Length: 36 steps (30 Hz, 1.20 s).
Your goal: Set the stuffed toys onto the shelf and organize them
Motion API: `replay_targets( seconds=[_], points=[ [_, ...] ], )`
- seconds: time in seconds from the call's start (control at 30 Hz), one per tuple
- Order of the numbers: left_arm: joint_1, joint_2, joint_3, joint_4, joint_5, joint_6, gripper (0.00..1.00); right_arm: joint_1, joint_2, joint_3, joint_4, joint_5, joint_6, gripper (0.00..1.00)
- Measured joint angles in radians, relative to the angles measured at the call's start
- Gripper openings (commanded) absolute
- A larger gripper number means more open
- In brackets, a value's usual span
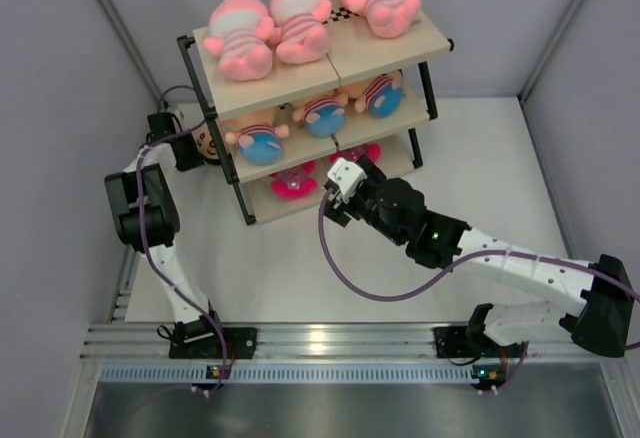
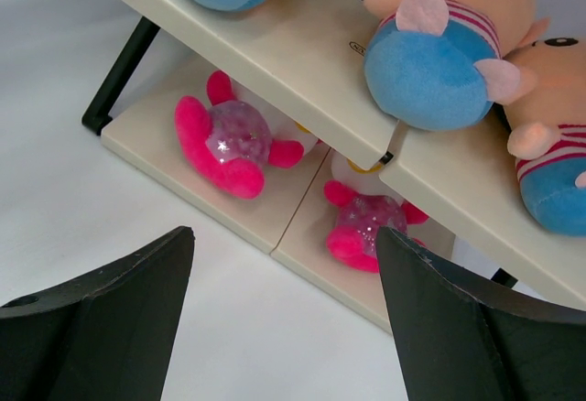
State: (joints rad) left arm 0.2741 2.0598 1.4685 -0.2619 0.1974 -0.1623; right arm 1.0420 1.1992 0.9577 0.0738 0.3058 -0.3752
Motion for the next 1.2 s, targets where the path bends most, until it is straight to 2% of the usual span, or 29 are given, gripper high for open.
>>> replay_targets(
  seconds=[0.13,0.23,0.47,0.53,0.63,0.87,1.07,1.2],
  points=[
    [0.0,-0.016,-0.021,0.002,-0.013,0.024,0.0,0.0,0.0,0.0,-0.001,0.0,0.0,0.81],
    [0.006,-0.095,-0.117,-0.009,-0.019,0.062,0.0,0.0,0.0,0.002,-0.015,-0.001,0.001,0.81],
    [0.132,-0.41,-0.344,-0.142,0.053,0.22,0.0,-0.003,0.0,0.027,-0.041,-0.056,0.02,0.8],
    [0.175,-0.516,-0.385,-0.22,0.074,0.286,0.0,-0.003,0.0,0.032,-0.045,-0.086,0.031,0.8],
    [0.183,-0.66,-0.412,-0.349,0.108,0.394,0.0,-0.003,0.0,0.044,-0.056,-0.126,0.05,0.8],
    [0.172,-0.963,-0.378,-0.675,0.19,0.62,0.0,0.0,-0.005,0.058,-0.079,-0.245,0.105,0.8],
    [0.172,-1.032,-0.206,-0.937,0.288,0.785,0.0,0.003,-0.011,0.058,-0.113,-0.355,0.147,0.79],
    [0.17,-1.059,-0.141,-1.017,0.38,0.886,0.0,0.004,-0.024,0.056,-0.116,-0.433,0.168,0.79]
  ],
)
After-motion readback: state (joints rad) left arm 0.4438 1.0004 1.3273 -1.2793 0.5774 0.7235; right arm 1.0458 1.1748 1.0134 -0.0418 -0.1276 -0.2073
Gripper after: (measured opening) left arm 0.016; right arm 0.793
